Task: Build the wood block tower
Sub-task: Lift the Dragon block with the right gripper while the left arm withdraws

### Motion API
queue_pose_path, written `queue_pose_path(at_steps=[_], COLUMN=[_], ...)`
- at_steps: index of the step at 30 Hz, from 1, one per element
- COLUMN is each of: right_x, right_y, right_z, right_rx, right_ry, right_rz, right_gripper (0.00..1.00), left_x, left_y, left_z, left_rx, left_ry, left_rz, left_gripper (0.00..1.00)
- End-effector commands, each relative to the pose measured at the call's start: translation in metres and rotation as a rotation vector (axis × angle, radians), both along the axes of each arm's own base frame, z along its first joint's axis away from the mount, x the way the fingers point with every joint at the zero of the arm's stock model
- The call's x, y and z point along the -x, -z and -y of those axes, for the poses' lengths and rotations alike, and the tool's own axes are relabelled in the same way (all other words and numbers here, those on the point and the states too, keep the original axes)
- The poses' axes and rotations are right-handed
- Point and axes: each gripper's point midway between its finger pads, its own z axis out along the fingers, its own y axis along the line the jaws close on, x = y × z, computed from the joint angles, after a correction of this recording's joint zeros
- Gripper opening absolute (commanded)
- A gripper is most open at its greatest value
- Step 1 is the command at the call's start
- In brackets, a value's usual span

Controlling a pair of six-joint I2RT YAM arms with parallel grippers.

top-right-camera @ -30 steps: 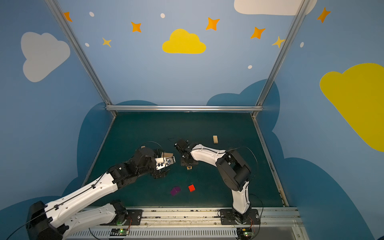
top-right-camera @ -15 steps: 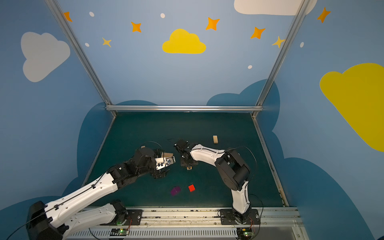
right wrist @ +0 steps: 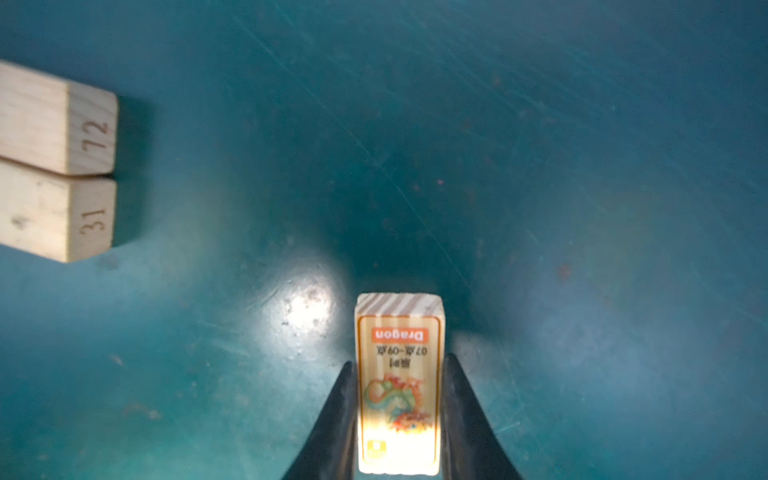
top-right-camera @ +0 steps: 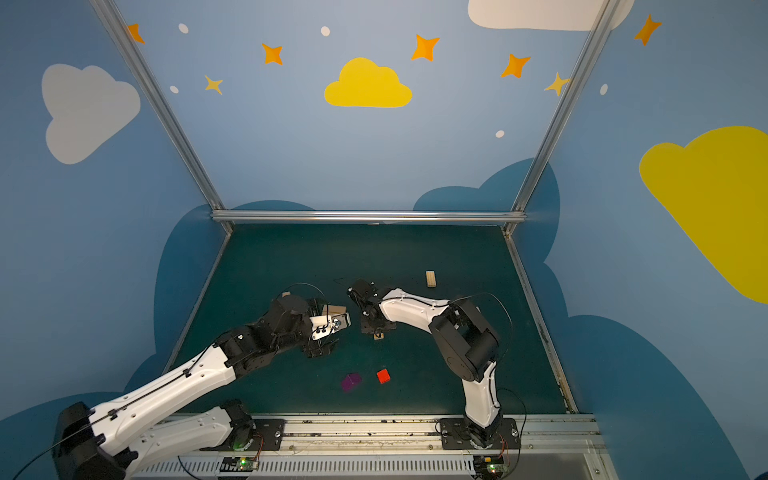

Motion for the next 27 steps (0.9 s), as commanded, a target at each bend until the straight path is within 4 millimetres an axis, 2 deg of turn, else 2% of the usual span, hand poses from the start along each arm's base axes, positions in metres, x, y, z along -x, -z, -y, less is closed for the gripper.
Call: queue_pose_path(at_steps=[1, 5, 9, 12, 15, 17, 22, 27], right_x=[-0.002, -0.008, -0.014, -0.018, -0.022, -0.023, -0.026, -0.033], right_y=[-0.015, -0.028, -0.045, -0.061, -0.079, -0.09, -0.112, -0.129], right_z=[-0.002, -0.008, -0.011, -0.015, -0.02, -0.025, -0.035, -0.04], right_rx=[0.011, -0.028, -0.054, -0.081, -0.119, -0.144, -0.183, -0.191], right_ry=[-0.07, -0.157, -0.229, -0.285, -0.345, -0.397, -0.518, -0.578], right_rz=[0.023, 0.049, 0.069, 0.11, 0.157, 0.181, 0.237, 0.3], right_gripper=[0.22, 0.2, 0.2, 0.2, 0.19, 0.19, 0.19, 0.19], left_x=[-0.004, -0.015, -0.031, -0.036, -0.038, -0.036, -0.026, -0.03], left_y=[-0.008, -0.026, -0.054, -0.071, -0.08, -0.078, -0.057, -0.033], left_z=[-0.006, -0.011, -0.021, -0.037, -0.06, -0.074, -0.098, -0.132], left_rx=[0.017, 0.096, 0.211, 0.311, 0.422, 0.489, 0.614, 0.688], left_ry=[-0.041, -0.122, -0.276, -0.439, -0.622, -0.725, -0.904, -1.097], left_rz=[0.022, 0.049, 0.065, 0.047, 0.029, -0.014, -0.144, -0.2], left_gripper=[1.0, 1.0, 1.0, 1.0, 1.0, 1.0, 1.0, 1.0])
